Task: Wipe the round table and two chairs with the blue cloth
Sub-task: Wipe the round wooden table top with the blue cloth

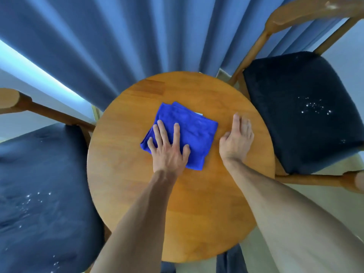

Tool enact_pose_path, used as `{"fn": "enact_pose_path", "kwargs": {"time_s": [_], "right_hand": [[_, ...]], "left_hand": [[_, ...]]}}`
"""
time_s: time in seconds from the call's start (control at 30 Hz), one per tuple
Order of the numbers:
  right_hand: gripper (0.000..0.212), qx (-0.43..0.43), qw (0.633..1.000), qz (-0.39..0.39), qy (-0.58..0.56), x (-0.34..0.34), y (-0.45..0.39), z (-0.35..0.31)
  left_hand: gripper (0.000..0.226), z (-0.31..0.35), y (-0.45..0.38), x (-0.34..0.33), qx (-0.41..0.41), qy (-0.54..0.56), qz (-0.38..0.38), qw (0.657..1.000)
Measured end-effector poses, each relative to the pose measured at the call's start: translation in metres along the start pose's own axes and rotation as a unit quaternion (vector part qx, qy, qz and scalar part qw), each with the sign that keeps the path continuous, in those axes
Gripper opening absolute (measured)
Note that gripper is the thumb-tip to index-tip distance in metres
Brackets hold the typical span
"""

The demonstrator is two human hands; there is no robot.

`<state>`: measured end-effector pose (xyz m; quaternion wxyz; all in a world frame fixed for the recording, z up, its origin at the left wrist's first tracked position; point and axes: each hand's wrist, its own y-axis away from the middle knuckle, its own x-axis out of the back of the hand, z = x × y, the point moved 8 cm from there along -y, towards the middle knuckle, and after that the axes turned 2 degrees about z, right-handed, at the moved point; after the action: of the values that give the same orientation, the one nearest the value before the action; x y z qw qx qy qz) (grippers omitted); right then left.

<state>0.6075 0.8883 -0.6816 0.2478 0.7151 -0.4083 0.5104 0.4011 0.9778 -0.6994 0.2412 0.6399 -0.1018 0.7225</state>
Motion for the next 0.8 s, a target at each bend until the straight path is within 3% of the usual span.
{"fn": "enact_pose_path", "kwargs": {"time_s": [0.17, 0.37, 0.53, 0.67, 0.8], "right_hand": [[0.056, 0.042, 0.999, 0.01, 0.014, -0.017, -0.033, 0.014], [0.054, 0.084, 0.994, -0.016, 0.062, -0.024, -0.06, 0.004], [0.054, 0.088, 0.993, 0.016, 0.077, -0.011, -0.115, 0.018], [0.056, -0.033, 0.998, 0.052, 0.026, -0.004, -0.122, 0.057], [0.054, -0.064, 0.996, 0.052, -0.028, -0.007, -0.126, 0.062]], "left_hand": [[0.069, 0.025, -0.015, -0.014, 0.104, 0.013, 0.054, 0.993], [0.069, 0.07, -0.079, -0.005, 0.144, 0.045, 0.023, 0.988], [0.068, 0.106, -0.131, -0.005, 0.087, 0.021, 0.014, 0.996], [0.065, 0.143, -0.161, -0.008, 0.036, 0.008, 0.018, 0.999], [0.057, 0.187, -0.179, -0.01, -0.059, -0.008, 0.007, 0.998]]}}
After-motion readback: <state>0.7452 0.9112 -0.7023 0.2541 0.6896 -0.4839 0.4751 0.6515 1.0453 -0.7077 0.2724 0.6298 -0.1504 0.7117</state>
